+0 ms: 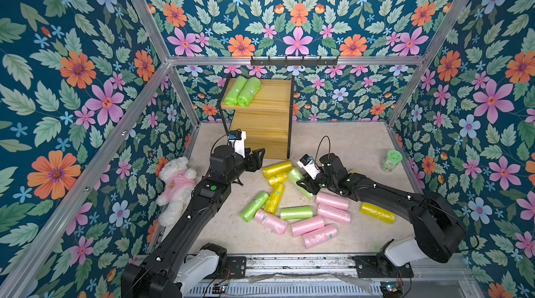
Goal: Sort the rolls of trash bags by color and place them on the shelf
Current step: Pick up the roll of trash bags from the center of the board.
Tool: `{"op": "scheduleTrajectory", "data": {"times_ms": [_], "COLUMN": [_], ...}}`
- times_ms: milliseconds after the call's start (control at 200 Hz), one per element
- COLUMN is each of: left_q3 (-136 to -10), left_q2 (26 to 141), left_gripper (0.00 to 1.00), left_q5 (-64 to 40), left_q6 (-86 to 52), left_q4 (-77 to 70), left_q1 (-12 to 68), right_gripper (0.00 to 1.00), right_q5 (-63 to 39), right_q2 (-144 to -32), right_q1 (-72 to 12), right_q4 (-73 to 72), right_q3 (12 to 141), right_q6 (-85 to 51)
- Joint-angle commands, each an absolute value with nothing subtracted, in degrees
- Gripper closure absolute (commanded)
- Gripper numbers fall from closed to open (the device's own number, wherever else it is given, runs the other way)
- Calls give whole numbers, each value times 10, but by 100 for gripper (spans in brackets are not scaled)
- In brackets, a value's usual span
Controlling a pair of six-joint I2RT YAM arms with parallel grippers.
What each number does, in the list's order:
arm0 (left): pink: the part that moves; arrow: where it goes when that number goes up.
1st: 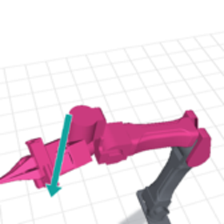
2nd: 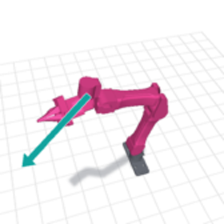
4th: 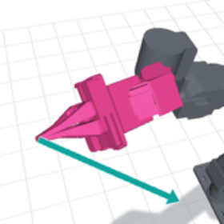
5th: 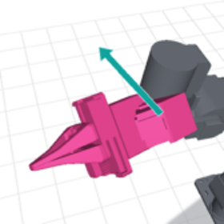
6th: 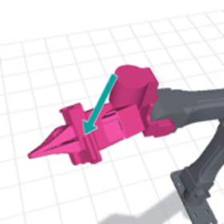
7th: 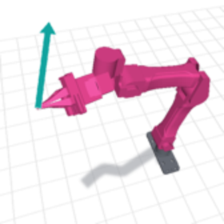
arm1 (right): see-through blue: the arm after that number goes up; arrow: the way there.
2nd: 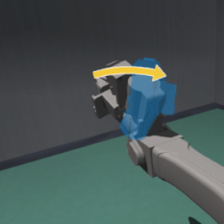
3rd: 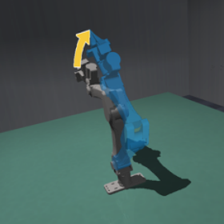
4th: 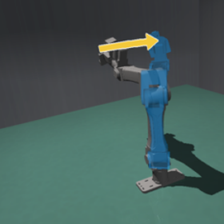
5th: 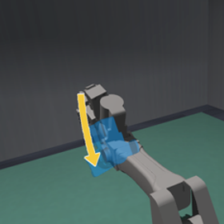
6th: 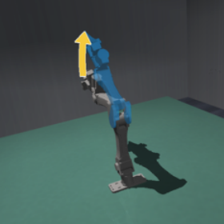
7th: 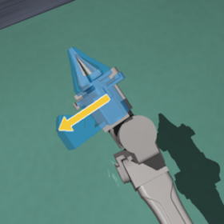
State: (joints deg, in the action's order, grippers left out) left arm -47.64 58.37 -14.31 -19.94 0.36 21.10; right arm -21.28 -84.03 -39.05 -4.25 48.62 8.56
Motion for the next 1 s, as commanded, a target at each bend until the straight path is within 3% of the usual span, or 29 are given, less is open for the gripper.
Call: {"op": "scheduleTrajectory", "data": {"times_ms": [0,210,380,610,995], "left_q3": [-462,-392,-382,-415,-479], "left_q2": [578,572,585,632,684], "left_gripper": [28,26,22,14,9], "left_q5": [-190,-298,-283,-260,-270], "left_q6": [-235,-397,-432,-442,-431], "left_q4": [-64,-305,-421,-483,-526], "left_q1": [211,218,282,351,379], "right_gripper": [59,58,58,57,58], "right_q5": [-268,-224,-134,-54,-54], "right_q2": [-797,-711,-712,-731,-756], "right_q1": [-368,-339,-346,-380,-396], "right_q4": [-187,-487,-670,-715,-738], "right_q3": [458,390,388,440,485], "right_q6": [-21,-305,-482,-527,-552]}}
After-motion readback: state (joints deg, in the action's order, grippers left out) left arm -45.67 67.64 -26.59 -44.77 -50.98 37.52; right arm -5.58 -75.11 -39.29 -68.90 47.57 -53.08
